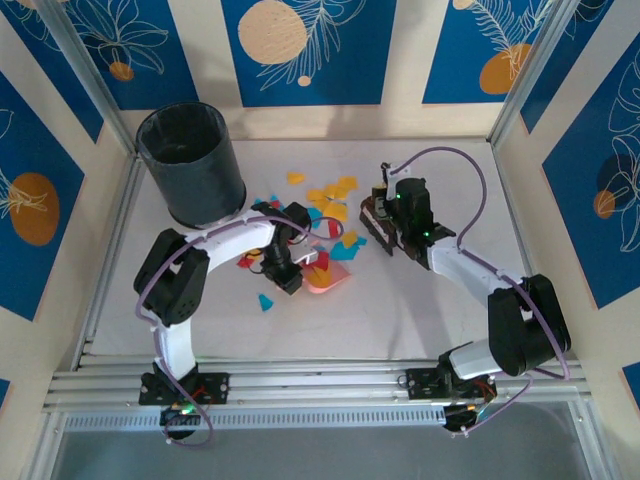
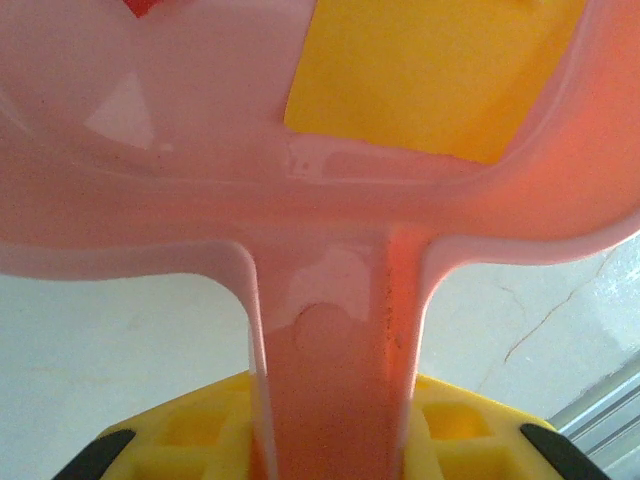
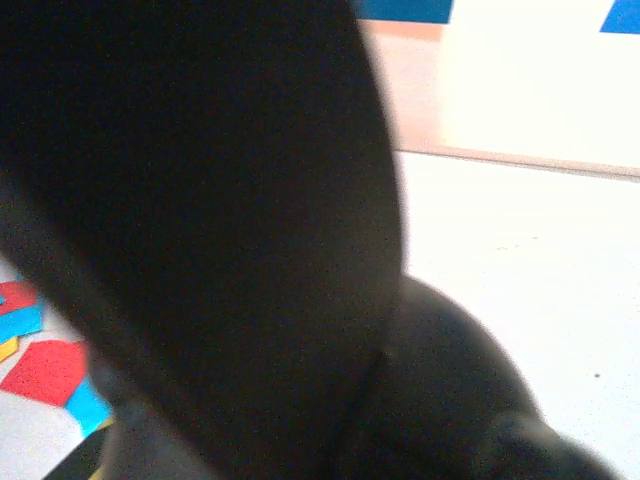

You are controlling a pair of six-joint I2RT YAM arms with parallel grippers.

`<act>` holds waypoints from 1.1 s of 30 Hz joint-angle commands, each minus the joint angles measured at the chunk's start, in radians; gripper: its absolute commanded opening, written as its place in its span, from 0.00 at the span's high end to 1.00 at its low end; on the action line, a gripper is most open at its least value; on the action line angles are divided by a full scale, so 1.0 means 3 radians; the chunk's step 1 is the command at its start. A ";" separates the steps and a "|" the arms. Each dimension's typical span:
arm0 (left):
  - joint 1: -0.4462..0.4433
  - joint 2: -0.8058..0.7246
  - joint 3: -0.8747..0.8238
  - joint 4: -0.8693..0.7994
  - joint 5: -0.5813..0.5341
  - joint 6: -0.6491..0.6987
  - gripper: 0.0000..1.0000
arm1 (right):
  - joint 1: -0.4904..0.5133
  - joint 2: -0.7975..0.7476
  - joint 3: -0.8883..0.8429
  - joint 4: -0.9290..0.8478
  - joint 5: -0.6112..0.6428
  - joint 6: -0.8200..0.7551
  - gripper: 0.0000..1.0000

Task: Sweep away the paper scraps from the table

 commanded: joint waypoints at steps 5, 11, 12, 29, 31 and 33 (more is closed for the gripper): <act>0.0041 0.0178 0.0187 -0.0096 0.0057 0.0035 1.00 | 0.0295 0.0069 0.0089 -0.0360 0.0125 0.0020 1.00; 0.0037 0.0247 0.0269 -0.0045 0.0124 -0.0009 1.00 | 0.0465 0.0033 0.0088 -0.0538 0.0140 0.0078 1.00; 0.0032 0.0264 0.0283 -0.0045 0.0145 -0.0001 1.00 | 0.0484 0.0021 0.0094 -0.0564 0.0132 0.0093 1.00; -0.0040 0.0388 0.0464 -0.0020 0.0257 0.0015 1.00 | 0.0652 -0.0359 0.0035 -0.0897 -0.0186 0.0244 1.00; -0.0056 0.0405 0.0482 -0.0034 0.0262 0.0020 1.00 | 0.0652 -0.0406 0.0005 -0.0890 -0.0216 0.0266 1.00; -0.0076 0.0417 0.0491 -0.0038 0.0267 0.0030 1.00 | 0.0652 -0.0458 -0.0026 -0.0868 -0.0237 0.0289 1.00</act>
